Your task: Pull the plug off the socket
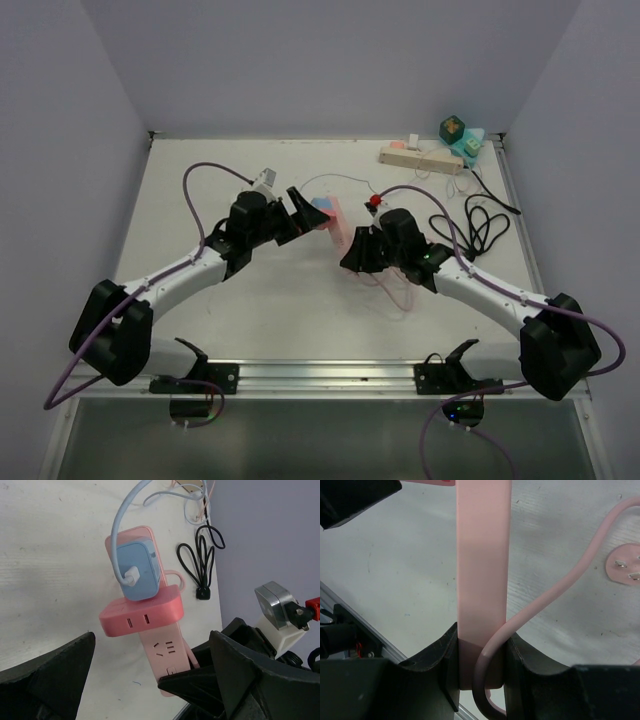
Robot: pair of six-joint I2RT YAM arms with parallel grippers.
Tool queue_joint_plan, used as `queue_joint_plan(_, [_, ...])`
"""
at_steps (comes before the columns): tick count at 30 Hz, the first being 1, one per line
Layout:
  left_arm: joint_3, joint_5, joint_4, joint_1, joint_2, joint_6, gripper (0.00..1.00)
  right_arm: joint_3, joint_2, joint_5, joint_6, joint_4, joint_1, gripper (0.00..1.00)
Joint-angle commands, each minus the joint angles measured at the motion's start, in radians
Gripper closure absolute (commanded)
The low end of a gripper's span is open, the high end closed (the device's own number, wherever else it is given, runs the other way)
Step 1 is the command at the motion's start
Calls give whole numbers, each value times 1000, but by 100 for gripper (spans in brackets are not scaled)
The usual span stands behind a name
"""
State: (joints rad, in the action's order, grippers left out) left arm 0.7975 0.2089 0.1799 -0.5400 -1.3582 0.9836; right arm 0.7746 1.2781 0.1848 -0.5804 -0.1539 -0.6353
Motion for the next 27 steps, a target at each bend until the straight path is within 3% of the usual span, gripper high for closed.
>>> queue_joint_plan(1, [51,-41,27,-6,-15,43,1,6,-10,41,-6,132,-10,100])
queue_joint_plan(10, [114,-86,-2,-6,-84,82,1,5,-10,47,-4,140,-21,100])
queue_joint_plan(21, [94,-68,-16,-21,-110,107,11,8,-10,41,-4,140,-23,100])
queue_joint_plan(24, [88,-62,-11,-21,-111,109,20,8,-8,41,-2,137,-23,100])
queue_joint_plan(27, [78,-72,-11,-21,-88,107,39,5,-10,31,1,136,-23,100])
